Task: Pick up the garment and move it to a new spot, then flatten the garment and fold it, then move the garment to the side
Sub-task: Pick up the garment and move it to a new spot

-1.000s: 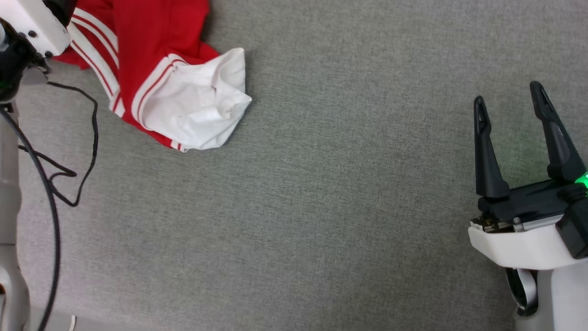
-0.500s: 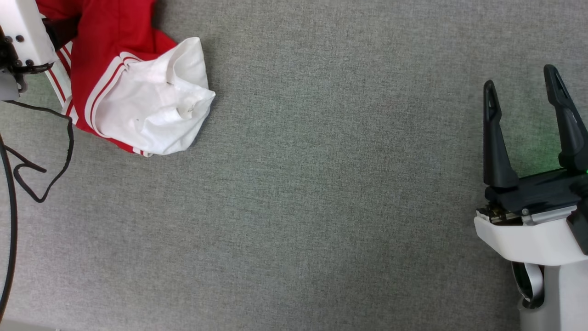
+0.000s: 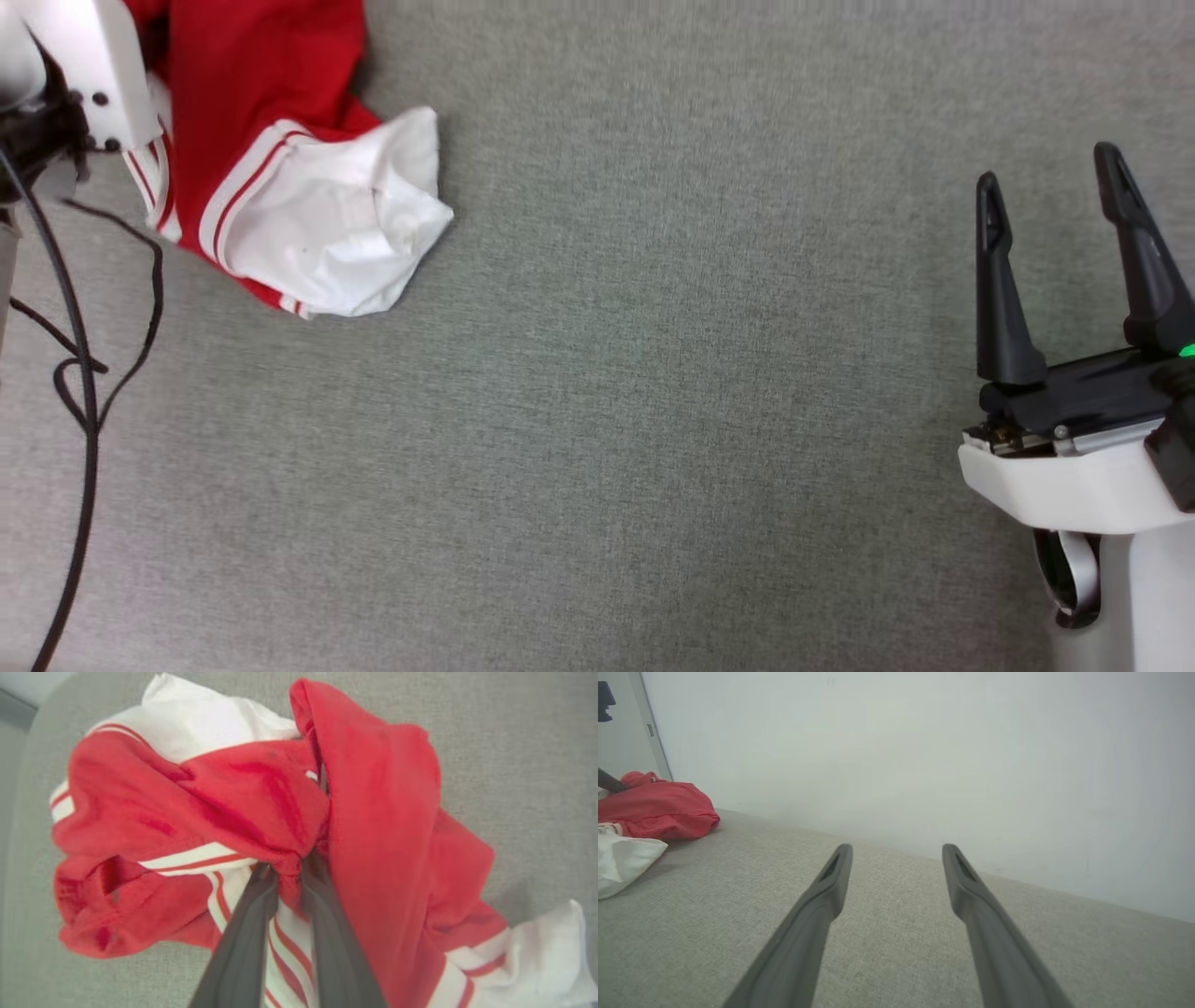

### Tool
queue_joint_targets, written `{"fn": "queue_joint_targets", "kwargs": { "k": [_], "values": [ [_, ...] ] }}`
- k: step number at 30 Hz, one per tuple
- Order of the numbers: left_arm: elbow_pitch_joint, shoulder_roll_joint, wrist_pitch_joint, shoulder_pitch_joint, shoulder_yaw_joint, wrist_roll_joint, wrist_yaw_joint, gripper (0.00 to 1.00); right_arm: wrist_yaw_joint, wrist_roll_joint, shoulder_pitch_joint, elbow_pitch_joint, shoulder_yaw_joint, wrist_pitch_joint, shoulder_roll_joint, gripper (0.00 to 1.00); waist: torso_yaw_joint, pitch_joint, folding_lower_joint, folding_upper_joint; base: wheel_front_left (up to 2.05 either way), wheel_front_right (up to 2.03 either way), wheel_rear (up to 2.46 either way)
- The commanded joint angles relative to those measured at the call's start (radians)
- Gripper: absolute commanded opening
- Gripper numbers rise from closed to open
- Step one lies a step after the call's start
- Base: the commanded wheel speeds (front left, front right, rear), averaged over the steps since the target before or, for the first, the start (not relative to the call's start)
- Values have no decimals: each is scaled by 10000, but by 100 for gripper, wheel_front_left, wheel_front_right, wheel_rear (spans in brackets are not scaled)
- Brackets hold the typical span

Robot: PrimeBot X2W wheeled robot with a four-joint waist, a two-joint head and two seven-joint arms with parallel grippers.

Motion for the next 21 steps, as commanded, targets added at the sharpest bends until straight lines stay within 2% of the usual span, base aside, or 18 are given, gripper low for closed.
{"fn": "queue_joint_targets", "kwargs": {
  "k": [1,10,21],
  "values": [
    [-116,99,-148,-184,-102,-3,-5,0,-7,98,150,28,3,-20,41,100,31,-398,1,0,0,0,0],
    [-1806,454,-1201,-996,-1845,-168,-5,0,-7,604,602,243,-89,-20,58,100,-141,-1637,1,0,0,0,0],
    [-3713,-8,-1541,-2224,-4173,-320,-4,0,-7,1288,924,388,-305,-20,60,100,-1084,-2382,1,0,0,0,0]
  ]
}}
